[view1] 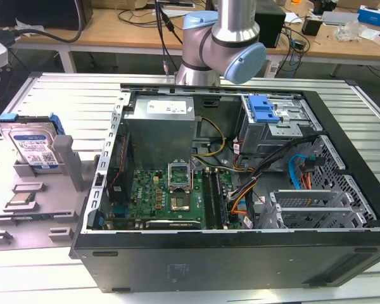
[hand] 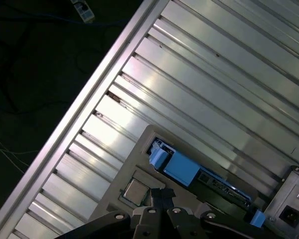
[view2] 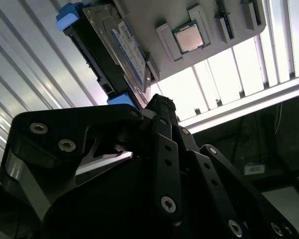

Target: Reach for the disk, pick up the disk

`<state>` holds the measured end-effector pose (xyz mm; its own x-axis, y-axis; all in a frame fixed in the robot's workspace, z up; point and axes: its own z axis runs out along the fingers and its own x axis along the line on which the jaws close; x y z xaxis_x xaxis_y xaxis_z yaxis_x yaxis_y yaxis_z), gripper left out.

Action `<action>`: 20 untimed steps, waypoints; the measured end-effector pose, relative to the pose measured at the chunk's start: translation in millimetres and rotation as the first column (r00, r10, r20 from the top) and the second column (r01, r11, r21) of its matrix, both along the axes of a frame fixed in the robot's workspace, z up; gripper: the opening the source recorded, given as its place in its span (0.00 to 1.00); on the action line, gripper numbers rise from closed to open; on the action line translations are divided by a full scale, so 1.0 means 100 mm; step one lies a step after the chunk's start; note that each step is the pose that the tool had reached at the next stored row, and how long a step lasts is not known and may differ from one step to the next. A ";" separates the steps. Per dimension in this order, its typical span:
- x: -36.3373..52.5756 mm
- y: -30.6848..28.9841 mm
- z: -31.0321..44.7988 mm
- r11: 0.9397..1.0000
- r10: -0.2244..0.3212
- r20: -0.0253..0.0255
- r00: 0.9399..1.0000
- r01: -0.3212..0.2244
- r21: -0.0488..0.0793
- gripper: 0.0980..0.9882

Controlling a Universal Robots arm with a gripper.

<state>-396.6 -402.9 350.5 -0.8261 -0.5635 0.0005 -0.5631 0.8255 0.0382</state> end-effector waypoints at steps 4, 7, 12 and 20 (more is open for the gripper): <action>0.000 0.000 0.000 1.000 0.012 0.000 1.000 -0.012 0.000 0.01; 0.000 0.000 0.000 1.000 0.026 0.000 1.000 -0.026 0.000 0.01; 0.000 0.000 0.000 0.999 0.042 0.000 0.999 -0.042 0.000 0.01; 0.000 0.000 0.000 0.997 0.078 0.000 0.997 -0.078 0.000 0.01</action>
